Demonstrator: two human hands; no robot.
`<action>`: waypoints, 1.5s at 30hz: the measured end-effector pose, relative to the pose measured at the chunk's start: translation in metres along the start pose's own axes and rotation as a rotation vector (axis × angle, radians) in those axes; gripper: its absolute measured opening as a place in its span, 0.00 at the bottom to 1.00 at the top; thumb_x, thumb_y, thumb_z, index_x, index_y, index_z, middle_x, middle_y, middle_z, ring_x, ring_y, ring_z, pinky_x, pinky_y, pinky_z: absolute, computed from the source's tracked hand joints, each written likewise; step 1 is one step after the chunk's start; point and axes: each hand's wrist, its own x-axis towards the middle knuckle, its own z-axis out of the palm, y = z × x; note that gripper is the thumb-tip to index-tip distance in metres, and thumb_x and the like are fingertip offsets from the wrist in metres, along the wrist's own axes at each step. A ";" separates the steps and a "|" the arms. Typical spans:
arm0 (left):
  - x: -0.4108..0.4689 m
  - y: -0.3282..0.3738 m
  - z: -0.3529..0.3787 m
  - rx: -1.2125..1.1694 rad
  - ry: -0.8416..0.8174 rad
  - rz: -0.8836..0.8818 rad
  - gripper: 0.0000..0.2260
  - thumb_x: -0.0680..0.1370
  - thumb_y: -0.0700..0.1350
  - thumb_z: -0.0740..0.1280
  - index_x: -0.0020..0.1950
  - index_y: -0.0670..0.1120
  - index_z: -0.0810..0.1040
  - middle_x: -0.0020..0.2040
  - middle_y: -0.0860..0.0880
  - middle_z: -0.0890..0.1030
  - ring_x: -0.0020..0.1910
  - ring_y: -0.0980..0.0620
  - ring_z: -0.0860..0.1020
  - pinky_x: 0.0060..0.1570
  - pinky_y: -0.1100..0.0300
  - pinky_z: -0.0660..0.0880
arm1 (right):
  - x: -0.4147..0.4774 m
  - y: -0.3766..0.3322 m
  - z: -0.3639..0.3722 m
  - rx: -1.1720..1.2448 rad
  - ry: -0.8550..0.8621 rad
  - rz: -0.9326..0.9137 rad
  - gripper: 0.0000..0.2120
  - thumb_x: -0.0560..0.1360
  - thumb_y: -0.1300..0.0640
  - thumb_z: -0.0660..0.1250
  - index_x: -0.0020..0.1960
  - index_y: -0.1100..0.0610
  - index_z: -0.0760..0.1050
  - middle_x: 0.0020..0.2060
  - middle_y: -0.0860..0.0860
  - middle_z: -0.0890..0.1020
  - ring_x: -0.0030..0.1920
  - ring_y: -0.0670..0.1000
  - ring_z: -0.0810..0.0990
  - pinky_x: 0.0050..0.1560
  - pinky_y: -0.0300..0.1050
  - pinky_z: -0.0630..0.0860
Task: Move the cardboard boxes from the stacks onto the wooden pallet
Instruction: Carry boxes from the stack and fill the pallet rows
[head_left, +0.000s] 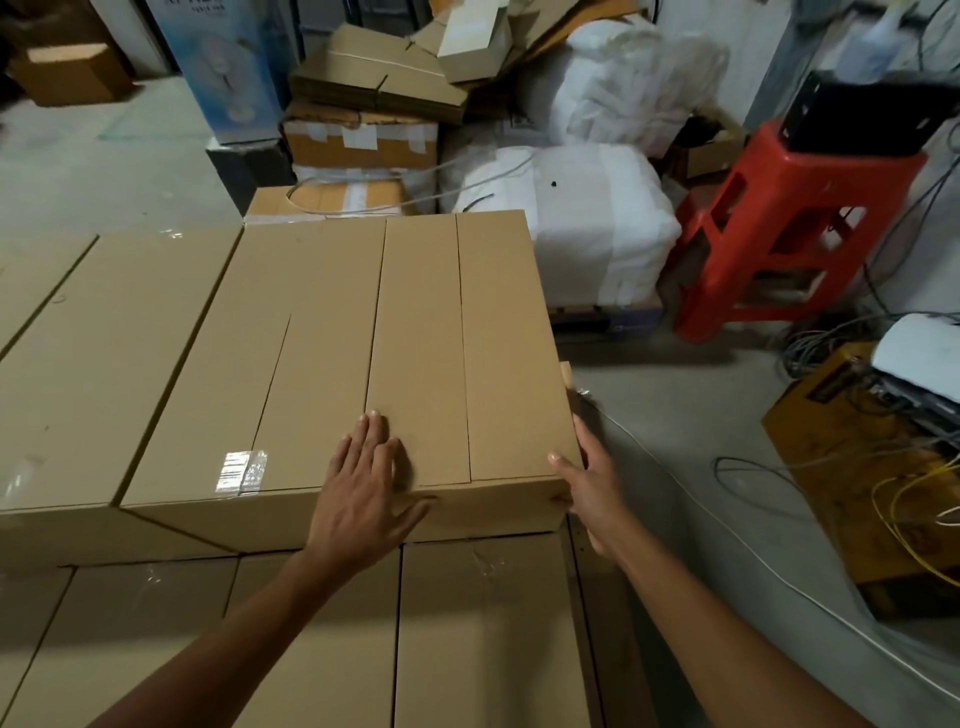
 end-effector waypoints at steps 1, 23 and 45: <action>0.000 0.000 0.001 0.006 0.001 0.007 0.46 0.77 0.74 0.46 0.79 0.38 0.58 0.81 0.37 0.47 0.81 0.42 0.46 0.79 0.44 0.51 | -0.001 -0.002 0.000 -0.031 -0.008 -0.006 0.32 0.81 0.55 0.66 0.79 0.38 0.56 0.74 0.47 0.71 0.72 0.53 0.72 0.69 0.65 0.72; -0.003 0.008 -0.005 0.020 -0.084 -0.021 0.42 0.79 0.71 0.39 0.81 0.40 0.53 0.81 0.37 0.51 0.80 0.39 0.49 0.76 0.46 0.50 | -0.046 -0.049 0.023 -0.527 0.038 -0.061 0.50 0.74 0.49 0.76 0.83 0.49 0.44 0.82 0.54 0.48 0.80 0.58 0.54 0.74 0.55 0.63; -0.176 0.091 -0.292 -0.632 0.310 -0.150 0.35 0.81 0.66 0.52 0.81 0.46 0.57 0.82 0.50 0.54 0.81 0.54 0.49 0.76 0.50 0.55 | -0.346 -0.182 -0.014 -0.074 0.038 -0.322 0.32 0.76 0.46 0.72 0.77 0.43 0.64 0.74 0.43 0.69 0.70 0.42 0.69 0.52 0.30 0.68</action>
